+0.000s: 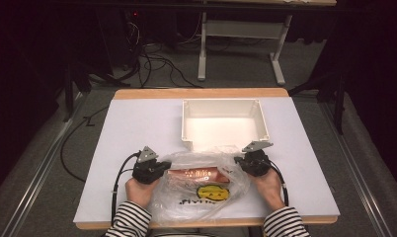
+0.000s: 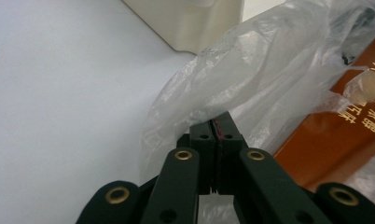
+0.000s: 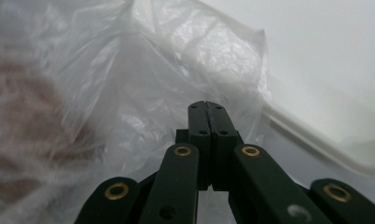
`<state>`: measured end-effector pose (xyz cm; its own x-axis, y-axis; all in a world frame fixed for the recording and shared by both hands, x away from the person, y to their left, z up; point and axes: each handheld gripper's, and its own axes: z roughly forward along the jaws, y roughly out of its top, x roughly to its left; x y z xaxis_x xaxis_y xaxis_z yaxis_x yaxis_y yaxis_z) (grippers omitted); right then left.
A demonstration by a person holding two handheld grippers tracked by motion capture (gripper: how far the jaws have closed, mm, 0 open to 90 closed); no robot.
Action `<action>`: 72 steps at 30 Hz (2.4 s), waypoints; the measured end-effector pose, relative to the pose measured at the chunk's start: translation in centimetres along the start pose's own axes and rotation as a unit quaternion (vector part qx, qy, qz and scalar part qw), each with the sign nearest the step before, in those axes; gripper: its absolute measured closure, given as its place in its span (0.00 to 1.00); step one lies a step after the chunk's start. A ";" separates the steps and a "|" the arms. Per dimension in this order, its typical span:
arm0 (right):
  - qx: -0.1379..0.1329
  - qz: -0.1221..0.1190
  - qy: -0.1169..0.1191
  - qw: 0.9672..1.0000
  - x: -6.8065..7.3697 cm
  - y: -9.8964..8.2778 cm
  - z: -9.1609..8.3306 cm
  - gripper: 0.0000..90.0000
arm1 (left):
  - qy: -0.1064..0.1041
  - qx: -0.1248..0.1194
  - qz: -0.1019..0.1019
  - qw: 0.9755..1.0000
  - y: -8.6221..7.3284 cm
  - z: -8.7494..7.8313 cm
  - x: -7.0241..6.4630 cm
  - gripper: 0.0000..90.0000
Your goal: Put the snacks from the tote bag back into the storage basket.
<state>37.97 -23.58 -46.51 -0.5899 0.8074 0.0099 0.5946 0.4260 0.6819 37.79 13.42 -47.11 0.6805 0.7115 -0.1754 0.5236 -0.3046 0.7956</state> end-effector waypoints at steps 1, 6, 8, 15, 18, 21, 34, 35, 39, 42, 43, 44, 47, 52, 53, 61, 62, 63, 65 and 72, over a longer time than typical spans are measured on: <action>0.001 0.001 -0.001 1.000 -0.2 -0.2 0.1 1.00 | 0.000 -0.001 -0.002 1.000 0.0 -0.2 0.1 0.97; -0.001 0.012 0.000 1.000 -0.6 -0.6 0.0 1.00 | 0.006 -0.007 -0.006 1.000 -0.1 -1.9 0.1 0.86; 0.000 0.009 -0.001 1.000 -0.5 -0.6 0.0 1.00 | 0.014 -0.010 -0.006 1.000 -0.1 -2.8 -0.1 0.75; -0.003 0.006 -0.003 1.000 -0.3 -0.6 -0.2 0.99 | 0.024 -0.017 0.003 1.000 -0.5 -6.0 -1.9 0.51; -0.004 0.003 -0.004 1.000 -0.2 -0.6 -0.3 0.97 | 0.012 -0.008 0.016 1.000 -0.7 -6.4 -3.2 0.47; -0.006 0.007 -0.001 1.000 -0.2 -0.6 -0.4 0.94 | 0.008 0.000 0.027 1.000 -0.9 -6.1 -4.0 0.46; -0.093 -0.009 0.018 0.995 1.6 1.6 -6.1 0.58 | 0.006 0.011 0.039 0.999 -1.0 -4.1 -4.6 0.59; -0.099 -0.012 0.024 0.995 1.9 1.8 -6.5 0.57 | 0.006 0.011 0.039 0.999 -1.0 -4.1 -4.6 0.60; -0.110 -0.043 0.051 0.992 4.0 2.4 -7.3 0.53 | 0.003 0.008 0.041 0.999 -0.9 -3.9 -4.6 0.65; -0.103 -0.051 0.063 0.991 5.1 2.7 -6.6 0.51 | 0.000 0.005 0.039 0.999 -0.9 -3.8 -4.6 0.69; -0.098 -0.051 0.064 0.992 5.2 2.7 -6.3 0.51 | 0.000 0.005 0.042 0.999 -0.9 -3.8 -4.6 0.70; -0.092 -0.049 0.065 0.992 5.3 2.8 -5.8 0.52 | -0.001 0.006 0.045 0.999 -0.8 -3.8 -4.5 0.71; -0.077 -0.048 0.071 0.993 5.2 2.7 -4.8 0.58 | 0.002 0.007 0.048 0.999 -0.8 -3.7 -4.4 0.75; -0.042 -0.054 0.068 0.995 4.9 2.0 -3.1 0.91 | -0.006 0.007 0.045 0.999 -0.7 -3.6 -4.1 0.84; -0.043 -0.053 0.061 0.996 4.7 1.7 -3.2 0.98 | -0.007 0.006 0.047 0.999 -0.8 -3.7 -4.0 0.89; -0.043 -0.040 0.020 0.998 2.6 0.5 -4.2 0.99 | -0.016 0.007 0.055 0.998 -1.3 -4.6 -4.0 0.99; -0.038 -0.036 0.016 0.999 2.2 0.3 -4.2 0.99 | -0.016 0.009 0.057 0.998 -1.4 -4.8 -3.9 0.99; -0.037 -0.034 0.009 0.999 1.9 0.0 -4.1 0.99 | -0.016 0.009 0.057 0.998 -1.4 -4.8 -3.9 0.99; -0.024 -0.025 0.003 0.999 1.2 -0.7 -3.8 0.99 | -0.016 0.015 0.057 0.998 -1.9 -5.2 -3.9 0.99; -0.010 -0.004 -0.009 1.000 -0.3 -1.9 -2.7 0.99 | 0.001 0.030 0.068 0.997 -2.8 -5.3 -3.9 0.99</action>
<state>35.59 -25.72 -45.85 -0.5846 0.8113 -0.0079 0.5794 0.4242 0.6960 30.95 14.89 -45.59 0.7463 0.6623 -0.0658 0.4556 -0.4364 0.7759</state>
